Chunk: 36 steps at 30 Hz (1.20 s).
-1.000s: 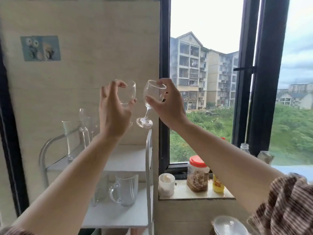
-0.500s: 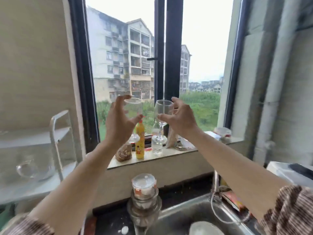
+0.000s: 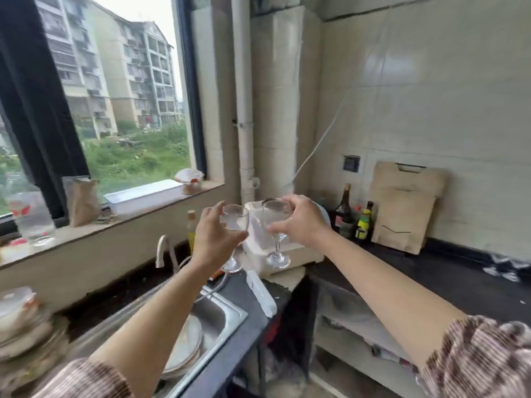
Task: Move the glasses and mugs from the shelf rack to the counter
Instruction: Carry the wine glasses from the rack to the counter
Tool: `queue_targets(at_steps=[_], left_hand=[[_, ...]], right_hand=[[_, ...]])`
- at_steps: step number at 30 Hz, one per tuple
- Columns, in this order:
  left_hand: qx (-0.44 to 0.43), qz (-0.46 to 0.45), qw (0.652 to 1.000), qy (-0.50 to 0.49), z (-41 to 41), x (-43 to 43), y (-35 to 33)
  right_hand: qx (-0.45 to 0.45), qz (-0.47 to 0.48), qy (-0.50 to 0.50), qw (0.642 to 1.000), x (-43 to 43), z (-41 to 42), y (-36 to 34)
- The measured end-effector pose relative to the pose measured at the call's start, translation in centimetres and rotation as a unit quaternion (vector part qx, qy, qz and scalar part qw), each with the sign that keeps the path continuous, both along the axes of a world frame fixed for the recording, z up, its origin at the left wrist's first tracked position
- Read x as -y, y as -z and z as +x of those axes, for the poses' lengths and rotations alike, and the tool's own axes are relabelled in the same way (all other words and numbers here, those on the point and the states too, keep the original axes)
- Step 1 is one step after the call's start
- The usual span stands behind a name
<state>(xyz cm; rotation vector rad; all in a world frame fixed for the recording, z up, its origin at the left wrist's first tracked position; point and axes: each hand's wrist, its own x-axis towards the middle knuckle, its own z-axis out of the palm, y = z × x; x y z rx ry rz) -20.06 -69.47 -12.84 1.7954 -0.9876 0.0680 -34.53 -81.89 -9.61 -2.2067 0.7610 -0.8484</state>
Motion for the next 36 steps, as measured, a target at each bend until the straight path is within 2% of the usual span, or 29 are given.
queue_targets(at_steps=[8, 17, 23, 28, 36], left_hand=[[-0.039, 0.031, 0.979, 0.197, -13.9, 18.0, 3.5], [-0.074, 0.063, 0.924, 0.371, -28.1, 36.7, 6.4], [-0.061, 0.108, 0.897, 0.424, -34.8, 47.1, 8.7], [-0.054, 0.153, 0.860, 0.483, -41.3, 54.8, 11.0], [-0.061, 0.197, 0.845, 0.493, -49.3, 64.1, 14.9]], right_hand=[[-0.032, 0.029, 0.189, 0.981, 11.7, -17.7, 3.1], [-0.027, 0.072, 0.353, 0.933, 25.1, -32.7, 6.4], [-0.028, 0.115, 0.422, 0.899, 32.6, -39.1, 9.9], [-0.034, 0.144, 0.472, 0.869, 38.5, -45.2, 12.3], [-0.046, 0.172, 0.481, 0.858, 47.9, -53.0, 16.1]])
